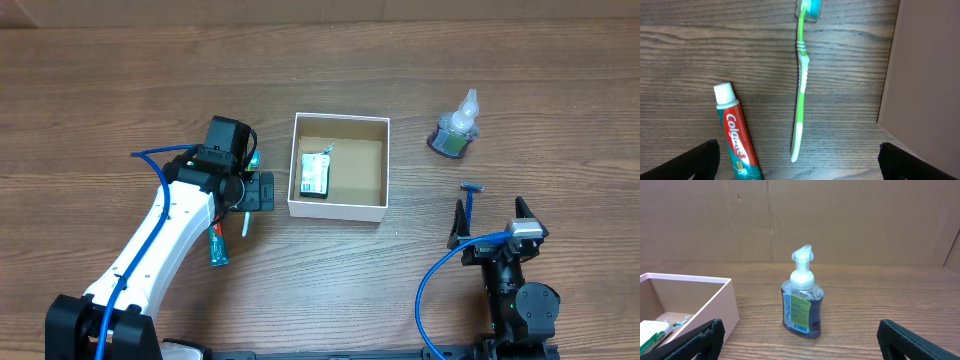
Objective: Pack container
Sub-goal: 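Move left gripper back over the green toothbrush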
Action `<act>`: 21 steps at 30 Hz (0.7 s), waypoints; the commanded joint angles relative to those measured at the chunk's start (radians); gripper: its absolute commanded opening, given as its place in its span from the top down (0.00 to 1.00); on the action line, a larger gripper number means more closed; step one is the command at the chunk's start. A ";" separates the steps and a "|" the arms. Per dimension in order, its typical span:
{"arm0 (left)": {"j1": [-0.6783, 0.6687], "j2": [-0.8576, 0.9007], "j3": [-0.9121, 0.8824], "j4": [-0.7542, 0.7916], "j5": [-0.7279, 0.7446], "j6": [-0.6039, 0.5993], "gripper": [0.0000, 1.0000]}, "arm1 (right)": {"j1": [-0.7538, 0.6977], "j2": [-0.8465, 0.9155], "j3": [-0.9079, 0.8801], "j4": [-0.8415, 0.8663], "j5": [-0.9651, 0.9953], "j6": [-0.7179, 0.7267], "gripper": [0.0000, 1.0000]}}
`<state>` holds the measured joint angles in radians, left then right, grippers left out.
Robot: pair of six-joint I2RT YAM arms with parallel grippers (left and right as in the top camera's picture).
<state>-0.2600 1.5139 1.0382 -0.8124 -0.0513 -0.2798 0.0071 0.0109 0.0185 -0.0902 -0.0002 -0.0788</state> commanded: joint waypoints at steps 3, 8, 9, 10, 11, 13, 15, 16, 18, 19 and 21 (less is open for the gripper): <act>0.005 -0.016 -0.004 -0.003 0.026 0.022 0.00 | -0.003 -0.008 -0.011 0.006 -0.002 -0.001 0.00; 0.004 -0.016 -0.004 -0.002 0.026 0.022 0.00 | -0.003 -0.008 -0.011 0.006 -0.002 -0.001 0.00; 0.004 -0.016 -0.004 -0.002 0.026 0.022 0.00 | -0.003 -0.008 -0.011 0.006 -0.002 -0.001 0.00; 0.005 -0.016 -0.004 -0.002 0.026 0.022 0.00 | -0.003 -0.008 -0.011 0.006 -0.002 0.000 0.00; 0.004 -0.016 -0.004 -0.002 0.026 0.022 0.00 | -0.003 -0.008 -0.011 0.006 -0.002 -0.001 0.00; 0.004 -0.016 -0.004 -0.002 0.026 0.022 0.04 | -0.003 -0.008 -0.011 0.006 -0.002 -0.001 0.00; 0.004 -0.016 -0.004 -0.005 0.027 0.022 0.08 | -0.003 -0.008 -0.011 0.006 -0.002 -0.001 0.00; 0.004 -0.016 -0.004 -0.008 0.026 0.022 0.09 | -0.003 -0.008 -0.011 0.006 -0.002 -0.001 0.00; 0.004 -0.016 -0.004 -0.015 0.026 0.022 0.13 | -0.003 -0.008 -0.011 0.006 -0.002 -0.001 0.00; 0.004 -0.016 -0.004 -0.018 0.026 0.022 0.15 | -0.003 -0.008 -0.011 0.006 -0.002 -0.001 0.00; 0.004 -0.016 -0.004 -0.019 0.027 0.022 0.19 | -0.003 -0.008 -0.011 0.006 -0.002 -0.001 0.00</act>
<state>-0.2600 1.5139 1.0382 -0.8276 -0.0376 -0.2768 0.0071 0.0109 0.0185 -0.0902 -0.0002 -0.0788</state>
